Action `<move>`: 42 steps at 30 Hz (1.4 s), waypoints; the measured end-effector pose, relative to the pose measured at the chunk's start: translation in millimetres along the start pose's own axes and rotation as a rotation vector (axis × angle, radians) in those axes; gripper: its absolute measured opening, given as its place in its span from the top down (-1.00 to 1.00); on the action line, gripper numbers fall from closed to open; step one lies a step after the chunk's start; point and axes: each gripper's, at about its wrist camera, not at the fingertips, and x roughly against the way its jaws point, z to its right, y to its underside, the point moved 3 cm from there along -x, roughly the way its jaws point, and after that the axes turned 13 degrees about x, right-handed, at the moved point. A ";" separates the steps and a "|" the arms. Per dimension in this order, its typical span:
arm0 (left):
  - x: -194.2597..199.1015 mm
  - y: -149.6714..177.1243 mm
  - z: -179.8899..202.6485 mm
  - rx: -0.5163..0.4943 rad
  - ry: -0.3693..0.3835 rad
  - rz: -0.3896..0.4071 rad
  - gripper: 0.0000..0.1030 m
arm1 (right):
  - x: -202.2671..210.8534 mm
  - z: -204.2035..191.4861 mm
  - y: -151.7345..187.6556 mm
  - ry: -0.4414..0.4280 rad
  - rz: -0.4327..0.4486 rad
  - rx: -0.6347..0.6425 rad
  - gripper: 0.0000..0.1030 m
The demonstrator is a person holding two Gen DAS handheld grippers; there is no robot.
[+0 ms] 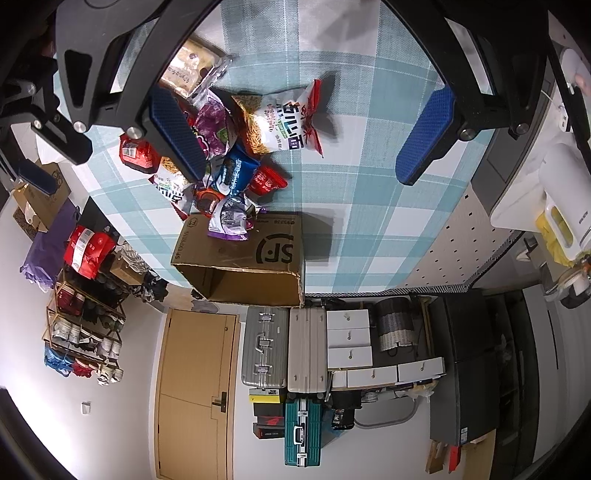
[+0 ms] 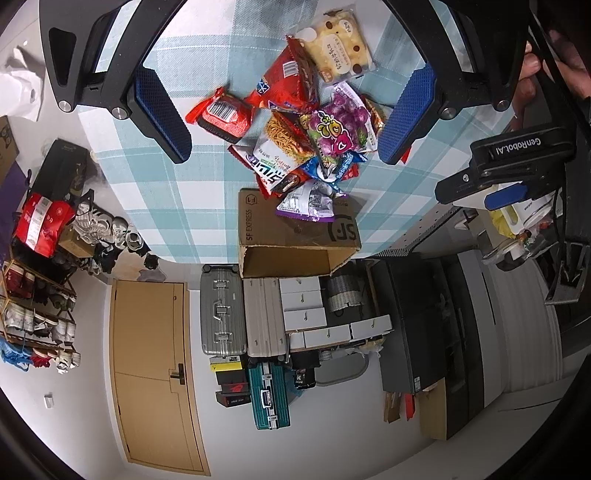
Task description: Organize snacks
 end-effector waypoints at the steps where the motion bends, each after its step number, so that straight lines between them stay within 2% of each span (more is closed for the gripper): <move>1: -0.6 1.1 -1.5 0.003 -0.002 -0.001 -0.99 | -0.6 -0.4 1.2 -0.003 -0.003 0.001 -1.00; 18: -8.2 3.2 -9.6 0.023 -0.012 -0.014 -0.99 | -16.5 -11.4 40.7 -0.071 -0.100 0.003 -1.00; 29: -20.3 7.9 -16.2 0.034 -0.020 -0.038 -0.99 | -50.2 -8.8 64.1 -0.110 -0.179 -0.046 -1.00; 42: -41.1 12.5 -25.0 0.049 -0.031 -0.082 -0.99 | -88.3 3.6 70.5 -0.145 -0.244 -0.109 -1.00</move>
